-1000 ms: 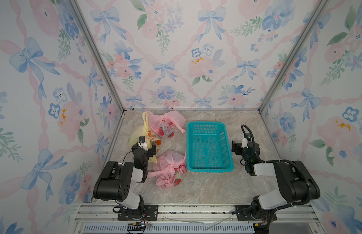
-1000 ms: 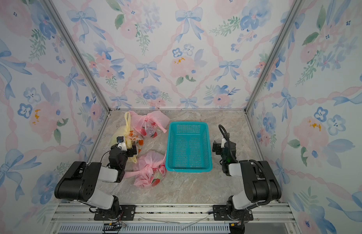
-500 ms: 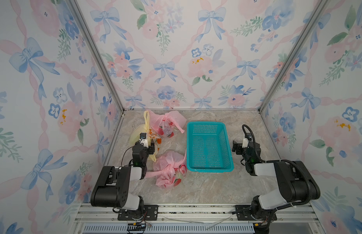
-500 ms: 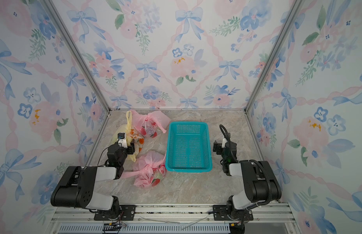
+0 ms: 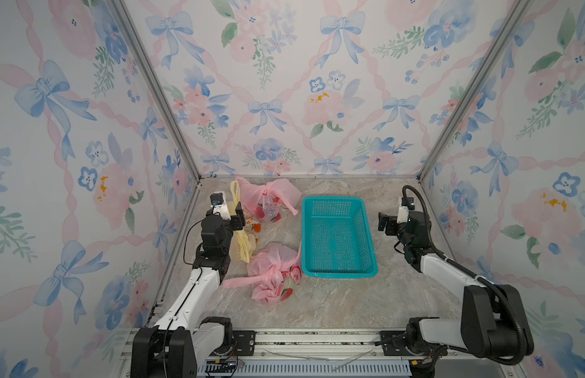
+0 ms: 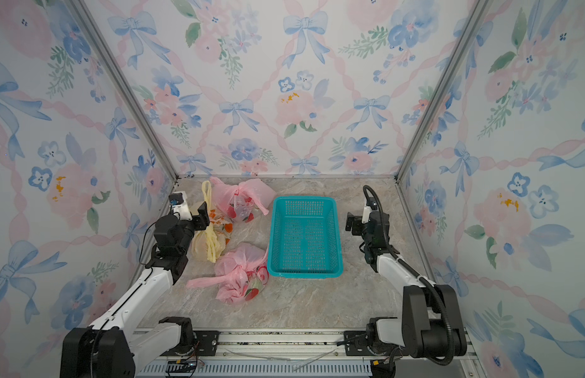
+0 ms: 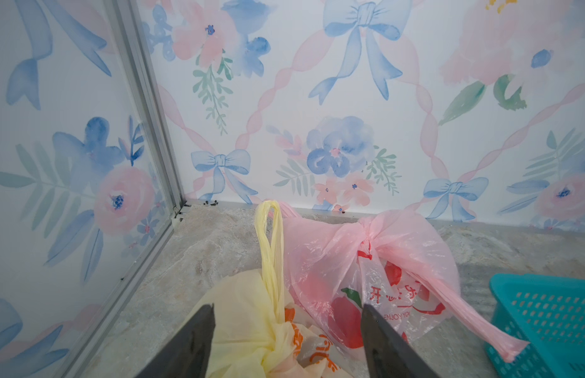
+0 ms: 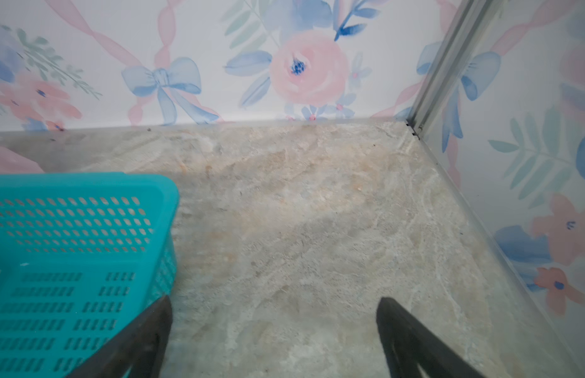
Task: Untie the knot of a plastic bag & take out the apple
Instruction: Move the basket to the center of the board.
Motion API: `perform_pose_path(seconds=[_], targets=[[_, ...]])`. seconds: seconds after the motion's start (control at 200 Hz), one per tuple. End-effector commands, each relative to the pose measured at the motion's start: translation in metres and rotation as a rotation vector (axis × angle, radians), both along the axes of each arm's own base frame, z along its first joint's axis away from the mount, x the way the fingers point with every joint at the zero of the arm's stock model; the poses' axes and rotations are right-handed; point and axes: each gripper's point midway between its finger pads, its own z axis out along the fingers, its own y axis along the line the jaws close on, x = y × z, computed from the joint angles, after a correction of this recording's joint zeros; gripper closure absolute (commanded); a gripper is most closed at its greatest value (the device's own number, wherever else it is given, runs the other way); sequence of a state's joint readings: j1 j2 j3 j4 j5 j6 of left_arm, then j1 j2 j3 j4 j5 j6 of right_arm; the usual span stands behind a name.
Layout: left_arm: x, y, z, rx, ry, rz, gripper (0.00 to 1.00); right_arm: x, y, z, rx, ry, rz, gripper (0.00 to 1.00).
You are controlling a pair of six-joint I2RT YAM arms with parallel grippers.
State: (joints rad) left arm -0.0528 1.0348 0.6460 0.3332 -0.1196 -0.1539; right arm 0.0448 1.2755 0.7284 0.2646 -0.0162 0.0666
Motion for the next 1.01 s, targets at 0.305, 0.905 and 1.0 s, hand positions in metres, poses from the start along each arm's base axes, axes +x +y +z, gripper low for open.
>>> perform_pose_path(seconds=[0.305,0.905,1.0], targets=[[-0.014,-0.051,-0.039,-0.047,0.35,-0.112,0.39,-0.056,0.088,-0.078,-0.003,0.669,0.18,0.12],[-0.014,-0.083,-0.079,-0.081,0.457,-0.191,0.49,-0.047,0.092,-0.101,0.0,0.728,0.124,0.49],[-0.013,-0.088,-0.081,-0.078,0.464,-0.207,0.49,-0.041,0.081,-0.097,0.009,0.723,0.086,0.65]])
